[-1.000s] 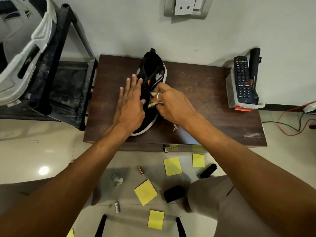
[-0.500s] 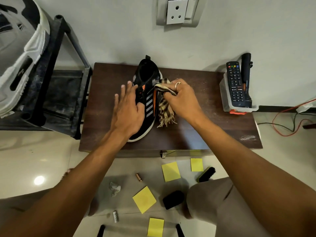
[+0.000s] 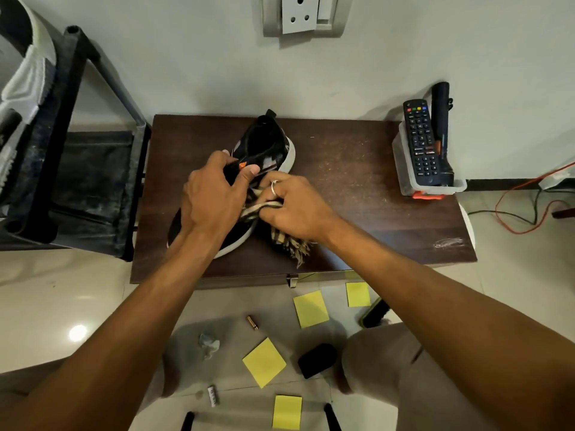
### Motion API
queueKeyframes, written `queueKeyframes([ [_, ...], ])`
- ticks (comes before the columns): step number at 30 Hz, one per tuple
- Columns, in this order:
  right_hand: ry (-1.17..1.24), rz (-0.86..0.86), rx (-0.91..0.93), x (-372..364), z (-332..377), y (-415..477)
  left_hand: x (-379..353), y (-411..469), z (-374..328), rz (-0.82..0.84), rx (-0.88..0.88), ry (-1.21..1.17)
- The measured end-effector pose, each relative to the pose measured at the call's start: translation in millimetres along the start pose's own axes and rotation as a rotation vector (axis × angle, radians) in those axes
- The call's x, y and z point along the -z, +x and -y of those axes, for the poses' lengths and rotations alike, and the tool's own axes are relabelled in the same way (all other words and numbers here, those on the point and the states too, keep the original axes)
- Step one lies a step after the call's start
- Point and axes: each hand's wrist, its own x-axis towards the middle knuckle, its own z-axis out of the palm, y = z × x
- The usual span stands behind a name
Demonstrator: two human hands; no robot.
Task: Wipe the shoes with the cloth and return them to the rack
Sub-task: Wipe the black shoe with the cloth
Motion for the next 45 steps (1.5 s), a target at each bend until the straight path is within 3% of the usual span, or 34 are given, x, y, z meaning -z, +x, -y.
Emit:
queueKeyframes([
  [4, -0.033, -0.417, 0.020, 13, -7, 9, 1, -2, 11, -0.026, -0.109, 0.061],
  [6, -0.055, -0.516, -0.041, 16, -11, 14, -2, -5, 15, -0.051, -0.144, 0.073],
  [9, -0.019, -0.454, -0.017, 4, -5, 13, -6, -10, 14, -0.088, -0.143, 0.041],
  [14, -0.200, -0.300, 0.128, 2, -5, 4, -6, -13, 13, -0.084, -0.130, 0.049],
  [19, -0.246, -0.427, 0.099, 18, -16, 16, -8, -12, 16, -0.082, -0.118, 0.039],
  [24, -0.293, -0.267, 0.240, 3, -9, 4, -7, -11, 16, -0.082, -0.108, 0.049],
  [29, -0.298, -0.454, 0.151, 21, -20, 17, -8, -11, 16, -0.071, -0.108, 0.041],
  [34, -0.327, -0.270, 0.282, -3, -6, 5, -9, -10, 19, -0.074, -0.103, 0.056],
  [38, -0.319, -0.430, 0.140, 22, -21, 15, -9, -11, 17, -0.062, -0.117, 0.045],
  [42, -0.333, -0.266, 0.262, -3, -6, 6, -10, -11, 19, -0.074, -0.094, 0.060],
  [45, -0.329, -0.347, 0.195, 15, -17, 15, -11, -11, 17, -0.063, -0.101, 0.069],
])
